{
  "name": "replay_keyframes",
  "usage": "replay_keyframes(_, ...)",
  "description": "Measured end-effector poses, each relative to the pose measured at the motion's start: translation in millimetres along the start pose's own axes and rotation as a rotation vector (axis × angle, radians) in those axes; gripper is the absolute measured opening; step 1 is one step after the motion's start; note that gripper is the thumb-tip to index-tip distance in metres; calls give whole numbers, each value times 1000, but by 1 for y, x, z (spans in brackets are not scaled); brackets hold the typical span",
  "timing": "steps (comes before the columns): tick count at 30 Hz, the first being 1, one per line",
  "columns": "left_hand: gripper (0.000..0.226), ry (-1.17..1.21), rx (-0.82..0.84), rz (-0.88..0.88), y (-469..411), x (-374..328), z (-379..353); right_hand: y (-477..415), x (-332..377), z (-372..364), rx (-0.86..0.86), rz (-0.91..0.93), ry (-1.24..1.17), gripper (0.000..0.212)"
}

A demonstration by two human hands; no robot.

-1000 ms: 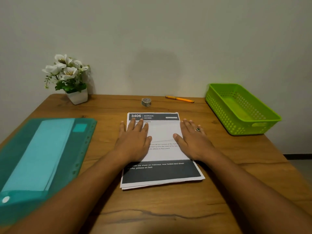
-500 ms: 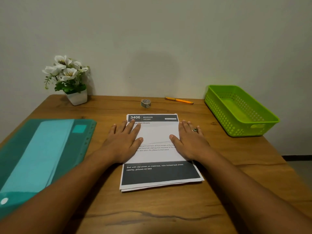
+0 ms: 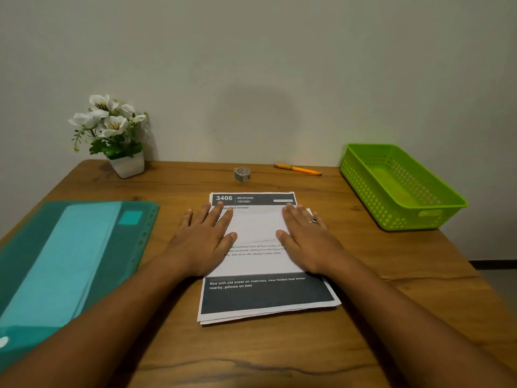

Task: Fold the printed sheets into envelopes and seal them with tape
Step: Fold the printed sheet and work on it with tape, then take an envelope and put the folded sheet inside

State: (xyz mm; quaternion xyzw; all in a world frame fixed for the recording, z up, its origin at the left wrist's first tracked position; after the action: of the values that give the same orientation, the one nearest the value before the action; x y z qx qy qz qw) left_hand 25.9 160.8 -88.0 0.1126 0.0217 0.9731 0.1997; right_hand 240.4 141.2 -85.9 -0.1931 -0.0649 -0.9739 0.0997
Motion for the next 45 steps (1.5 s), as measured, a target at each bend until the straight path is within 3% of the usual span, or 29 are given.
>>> replay_keyframes(5,70,14,15,-5,2,0,1,5,-27,7,-4,-83,15,69)
replay_keyframes(15,62,113,83,-39,15,11,21,4,-6,22,79,-118,84,69)
replay_keyframes(24,51,292,-30,140,99,114,45,3,168,20,-3,266,-94,52)
replay_keyframes(30,41,345,-5,272,186,181,28,13,284,-32,135,485,-157,38)
replay_keyframes(33,29,393,39,320,224,201,13,22,326,-56,194,557,-157,47)
replay_keyframes(36,18,404,55,353,246,209,2,27,353,-75,251,604,-144,45)
replay_keyframes(40,27,478,57,361,254,211,-2,24,359,-92,298,600,-113,32)
replay_keyframes(45,32,614,89,334,256,214,-3,25,359,-93,278,630,-116,31)
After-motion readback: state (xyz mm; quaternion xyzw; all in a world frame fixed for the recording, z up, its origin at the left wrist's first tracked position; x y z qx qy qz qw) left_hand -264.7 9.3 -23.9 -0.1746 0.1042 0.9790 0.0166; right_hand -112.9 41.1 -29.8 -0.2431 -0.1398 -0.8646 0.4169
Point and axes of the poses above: each hand's wrist, its own y-axis away from the middle knuckle, its own z-axis out of the back of the hand, x = y × z, the point moved 9 cm from there along -y, towards the middle knuckle, and after that the axes turned 14 degrees about -y, right-handed, at the moved point
